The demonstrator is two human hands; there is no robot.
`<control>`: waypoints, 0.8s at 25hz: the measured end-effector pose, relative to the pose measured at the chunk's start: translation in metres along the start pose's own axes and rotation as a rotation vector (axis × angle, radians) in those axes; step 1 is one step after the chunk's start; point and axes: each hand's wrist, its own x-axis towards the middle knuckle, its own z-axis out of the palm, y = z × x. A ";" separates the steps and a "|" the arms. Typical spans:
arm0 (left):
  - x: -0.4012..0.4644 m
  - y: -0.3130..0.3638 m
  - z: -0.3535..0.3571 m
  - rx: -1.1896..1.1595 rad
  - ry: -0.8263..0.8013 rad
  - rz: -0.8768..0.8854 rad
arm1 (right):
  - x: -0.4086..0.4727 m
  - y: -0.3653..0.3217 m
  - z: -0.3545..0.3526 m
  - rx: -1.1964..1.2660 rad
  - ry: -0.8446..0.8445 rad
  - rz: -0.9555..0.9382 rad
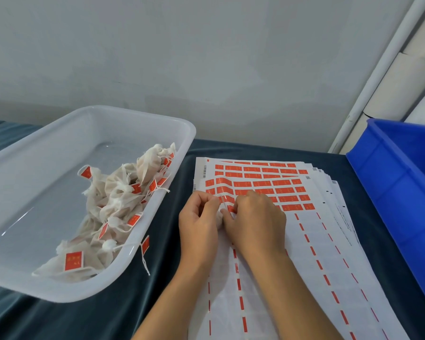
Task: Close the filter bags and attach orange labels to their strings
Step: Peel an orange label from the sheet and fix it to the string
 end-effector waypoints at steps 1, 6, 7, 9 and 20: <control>0.000 0.000 0.000 0.001 0.001 0.002 | 0.000 -0.001 0.001 -0.013 -0.004 -0.002; 0.002 -0.002 0.000 0.004 0.008 0.010 | 0.003 -0.003 0.000 -0.024 -0.030 -0.031; 0.002 -0.002 0.000 0.002 0.008 0.011 | 0.003 -0.003 -0.001 -0.021 -0.035 -0.037; 0.002 -0.003 0.000 -0.001 0.007 0.011 | 0.004 -0.002 -0.002 -0.030 -0.046 -0.053; 0.005 -0.008 -0.001 0.015 0.026 0.017 | 0.007 0.003 -0.008 -0.037 -0.059 -0.077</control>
